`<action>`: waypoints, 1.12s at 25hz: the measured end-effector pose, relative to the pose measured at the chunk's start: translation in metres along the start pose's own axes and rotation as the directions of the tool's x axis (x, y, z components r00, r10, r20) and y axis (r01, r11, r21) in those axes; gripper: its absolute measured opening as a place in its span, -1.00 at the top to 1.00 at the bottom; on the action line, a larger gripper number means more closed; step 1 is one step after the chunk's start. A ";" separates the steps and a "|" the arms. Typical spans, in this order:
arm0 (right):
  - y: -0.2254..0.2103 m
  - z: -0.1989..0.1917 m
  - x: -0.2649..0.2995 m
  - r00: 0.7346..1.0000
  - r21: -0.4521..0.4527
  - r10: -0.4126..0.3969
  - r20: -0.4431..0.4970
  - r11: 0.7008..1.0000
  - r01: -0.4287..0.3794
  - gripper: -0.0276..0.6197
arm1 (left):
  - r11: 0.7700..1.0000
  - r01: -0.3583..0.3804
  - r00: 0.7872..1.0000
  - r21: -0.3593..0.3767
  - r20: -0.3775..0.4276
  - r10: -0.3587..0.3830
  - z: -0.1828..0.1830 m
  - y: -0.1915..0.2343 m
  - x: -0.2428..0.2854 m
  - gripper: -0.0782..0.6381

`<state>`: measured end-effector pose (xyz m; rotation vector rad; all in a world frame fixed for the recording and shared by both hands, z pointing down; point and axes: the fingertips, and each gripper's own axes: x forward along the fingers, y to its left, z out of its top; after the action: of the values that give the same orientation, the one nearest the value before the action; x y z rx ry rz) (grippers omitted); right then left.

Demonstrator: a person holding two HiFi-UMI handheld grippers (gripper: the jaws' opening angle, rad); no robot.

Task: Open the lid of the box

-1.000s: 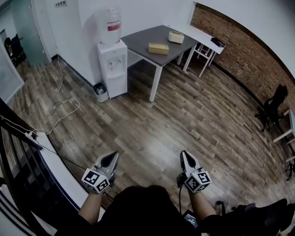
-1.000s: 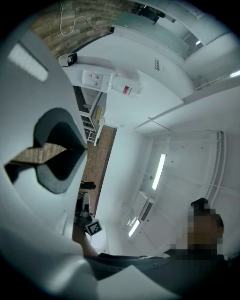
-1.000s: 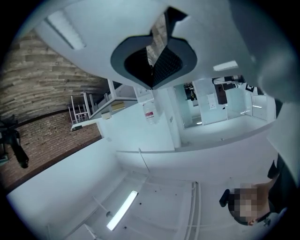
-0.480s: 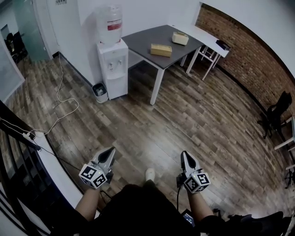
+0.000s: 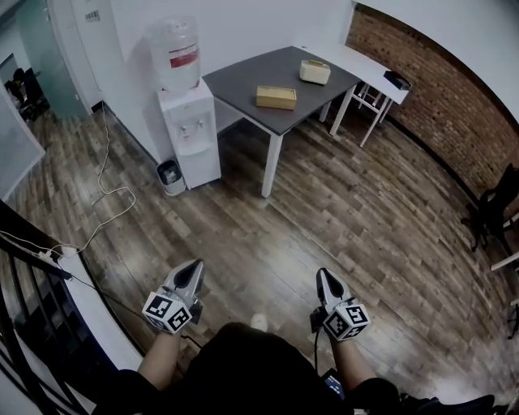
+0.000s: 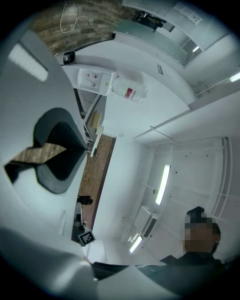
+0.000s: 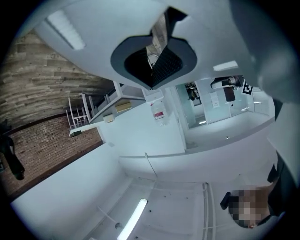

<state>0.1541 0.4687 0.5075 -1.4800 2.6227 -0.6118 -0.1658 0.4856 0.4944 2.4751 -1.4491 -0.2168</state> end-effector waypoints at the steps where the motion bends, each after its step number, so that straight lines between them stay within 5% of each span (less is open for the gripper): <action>1: -0.007 0.002 0.003 1.000 0.001 0.001 -0.006 1.000 -0.001 0.91 | 1.000 -0.006 1.000 -0.001 0.000 0.006 0.000 0.001 0.008 0.78; 16: -0.081 0.022 0.044 0.998 0.069 -0.057 0.029 0.996 0.055 0.91 | 1.000 0.004 1.000 0.023 0.003 -0.004 0.007 0.005 0.095 0.78; 28: -0.107 0.080 0.139 0.994 -0.038 -0.086 0.074 0.995 0.089 0.91 | 0.994 0.072 0.996 0.083 0.042 -0.076 0.046 0.071 0.192 0.78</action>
<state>0.1864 0.2788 0.4928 -1.6048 2.5427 -0.5039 -0.1426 0.2778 0.4731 2.6077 -1.4115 -0.2336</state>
